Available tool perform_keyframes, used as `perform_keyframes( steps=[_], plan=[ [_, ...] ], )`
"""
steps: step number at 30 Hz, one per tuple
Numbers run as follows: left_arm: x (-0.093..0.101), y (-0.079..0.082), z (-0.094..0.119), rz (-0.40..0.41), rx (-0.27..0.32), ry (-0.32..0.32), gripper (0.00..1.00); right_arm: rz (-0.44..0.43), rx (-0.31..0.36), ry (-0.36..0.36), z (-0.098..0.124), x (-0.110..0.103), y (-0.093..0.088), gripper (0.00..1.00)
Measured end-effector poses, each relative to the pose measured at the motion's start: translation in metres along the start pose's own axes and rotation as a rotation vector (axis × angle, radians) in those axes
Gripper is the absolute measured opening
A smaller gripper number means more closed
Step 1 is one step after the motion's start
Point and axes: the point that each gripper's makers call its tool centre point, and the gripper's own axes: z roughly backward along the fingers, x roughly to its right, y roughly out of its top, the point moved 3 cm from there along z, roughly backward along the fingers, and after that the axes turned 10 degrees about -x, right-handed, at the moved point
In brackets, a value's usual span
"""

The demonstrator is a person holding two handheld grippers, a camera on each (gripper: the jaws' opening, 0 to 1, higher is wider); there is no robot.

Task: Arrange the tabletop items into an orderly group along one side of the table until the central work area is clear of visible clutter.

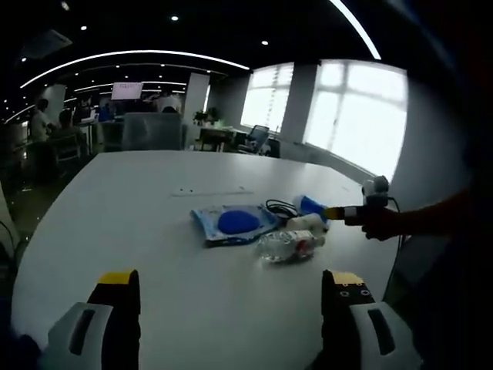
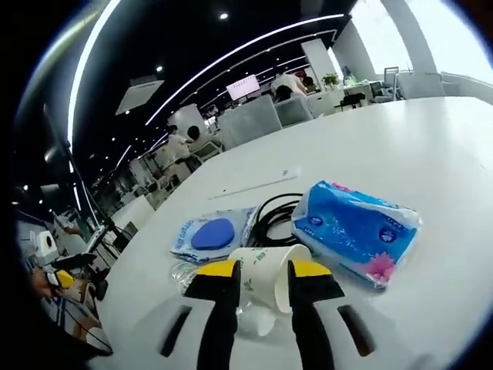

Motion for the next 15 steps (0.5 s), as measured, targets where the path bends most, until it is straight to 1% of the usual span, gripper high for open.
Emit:
perform_keyframes(
  steps=[4, 5, 9, 11, 15],
  plan=[
    [0.001, -0.001, -0.001, 0.005, -0.007, -0.003, 0.94, -0.034, -0.002, -0.019, -0.009, 0.009, -0.003, 0.16],
    [0.002, -0.001, -0.001, 0.007, -0.009, -0.004, 0.94, -0.060, -0.002, -0.015, -0.011, 0.009, -0.004, 0.15],
    [0.003, -0.003, -0.002, 0.003, -0.019, -0.006, 0.94, -0.104, 0.014, -0.009, -0.014, 0.011, -0.004, 0.10],
    [0.002, -0.005, -0.003, -0.007, -0.034, -0.001, 0.94, -0.124, 0.022, -0.003, -0.014, 0.011, -0.003, 0.03],
    [0.003, -0.006, -0.005, -0.015, -0.050, -0.005, 0.94, -0.155, 0.031, 0.019, -0.013, 0.008, 0.000, 0.01]
  ],
)
